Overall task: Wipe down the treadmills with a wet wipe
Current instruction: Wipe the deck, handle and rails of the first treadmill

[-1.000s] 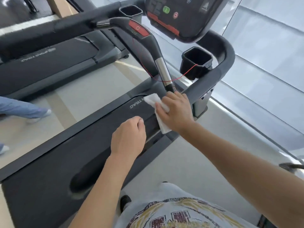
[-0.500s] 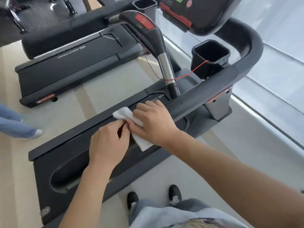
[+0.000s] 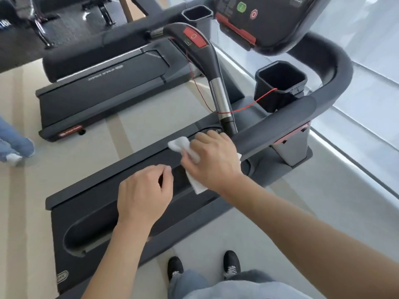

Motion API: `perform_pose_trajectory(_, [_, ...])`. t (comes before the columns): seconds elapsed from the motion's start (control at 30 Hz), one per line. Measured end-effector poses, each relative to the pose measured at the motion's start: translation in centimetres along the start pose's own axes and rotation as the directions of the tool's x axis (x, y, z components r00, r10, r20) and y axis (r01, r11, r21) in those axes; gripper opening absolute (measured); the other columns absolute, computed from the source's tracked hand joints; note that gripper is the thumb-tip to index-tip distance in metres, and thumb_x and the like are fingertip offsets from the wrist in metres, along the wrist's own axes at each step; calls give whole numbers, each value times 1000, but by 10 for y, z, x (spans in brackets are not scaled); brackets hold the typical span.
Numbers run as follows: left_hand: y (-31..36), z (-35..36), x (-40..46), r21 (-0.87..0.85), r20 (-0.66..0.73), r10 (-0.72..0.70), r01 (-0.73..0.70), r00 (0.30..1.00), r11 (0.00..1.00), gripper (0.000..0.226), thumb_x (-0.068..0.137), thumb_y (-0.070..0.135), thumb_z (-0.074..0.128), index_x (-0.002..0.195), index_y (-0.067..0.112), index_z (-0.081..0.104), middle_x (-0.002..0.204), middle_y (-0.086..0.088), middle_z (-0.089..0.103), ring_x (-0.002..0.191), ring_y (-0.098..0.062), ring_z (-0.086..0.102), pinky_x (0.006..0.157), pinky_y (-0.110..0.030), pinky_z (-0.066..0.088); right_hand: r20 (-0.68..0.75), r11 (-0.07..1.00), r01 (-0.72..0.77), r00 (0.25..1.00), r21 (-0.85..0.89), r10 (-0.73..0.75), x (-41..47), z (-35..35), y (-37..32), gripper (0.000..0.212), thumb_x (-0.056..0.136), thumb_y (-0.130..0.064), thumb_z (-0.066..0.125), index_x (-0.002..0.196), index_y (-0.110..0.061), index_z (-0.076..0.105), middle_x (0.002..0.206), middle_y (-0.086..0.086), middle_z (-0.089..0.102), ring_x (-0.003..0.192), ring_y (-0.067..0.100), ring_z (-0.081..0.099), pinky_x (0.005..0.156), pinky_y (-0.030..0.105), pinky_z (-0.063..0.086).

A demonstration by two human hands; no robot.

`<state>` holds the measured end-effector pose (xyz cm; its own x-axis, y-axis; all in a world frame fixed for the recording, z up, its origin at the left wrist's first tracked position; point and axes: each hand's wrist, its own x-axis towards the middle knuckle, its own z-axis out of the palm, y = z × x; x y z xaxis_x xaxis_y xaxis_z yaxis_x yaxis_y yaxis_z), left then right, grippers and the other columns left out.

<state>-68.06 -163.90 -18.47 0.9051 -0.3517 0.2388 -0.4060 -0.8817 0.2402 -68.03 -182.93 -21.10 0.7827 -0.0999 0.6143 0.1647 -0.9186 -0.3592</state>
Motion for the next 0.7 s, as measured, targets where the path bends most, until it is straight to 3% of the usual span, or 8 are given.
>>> perform_pose_trajectory(0.13, [2, -1, 0, 4, 16, 3, -3, 1000, 1000, 43, 103, 25, 57, 62, 24, 43, 50, 7, 43, 44, -20, 37, 45, -28, 25, 26, 994, 73, 997, 85, -75, -4, 8, -22, 38, 90, -35, 69, 63, -15, 50, 65, 0, 44, 64, 24, 38, 59, 41, 36])
perform_pose_trajectory(0.27, [3, -2, -1, -15, 2, -2, 2, 1000, 1000, 43, 106, 29, 54, 63, 23, 47, 50, 5, 42, 45, -19, 41, 43, -33, 34, 77, 967, 231, 968, 110, -240, -4, -12, 17, 38, 97, -36, 66, 69, -14, 53, 69, 1, 45, 65, 24, 37, 60, 39, 34])
perform_pose_trajectory(0.37, [0, 1, -2, 5, 16, -15, 15, 1000, 1000, 43, 108, 36, 42, 72, 21, 59, 55, 4, 48, 49, -20, 47, 47, -40, 46, 7, 989, 148, 989, 11, -148, 2, -39, 79, 39, 97, -33, 67, 67, -13, 50, 68, 1, 43, 65, 24, 37, 60, 40, 37])
perform_pose_trajectory(0.47, [2, 0, -1, 7, 13, -16, 16, 1000, 1000, 45, 106, 39, 37, 69, 21, 56, 55, 4, 46, 48, -19, 44, 46, -39, 46, -55, 998, -9, 998, -56, 6, 12, -56, 118, 42, 95, -32, 65, 63, -15, 42, 68, -6, 35, 67, 21, 31, 58, 43, 41])
perform_pose_trajectory(0.57, [1, 0, 0, 14, 3, -4, 4, 1000, 1000, 45, 105, 38, 38, 67, 20, 55, 52, 4, 44, 45, -18, 40, 44, -38, 42, -60, 992, -91, 995, -84, 86, 16, -48, 99, 42, 93, -32, 65, 63, -21, 38, 66, -7, 37, 65, 24, 37, 59, 40, 39])
perform_pose_trajectory(0.7, [0, 0, -1, 3, 3, -8, 8, 1000, 1000, 44, 104, 36, 40, 66, 19, 55, 53, 4, 46, 47, -22, 42, 46, -37, 41, 21, 998, -38, 999, -53, 39, 5, -13, 30, 37, 87, -36, 67, 61, -17, 49, 65, -1, 47, 64, 27, 45, 59, 37, 34])
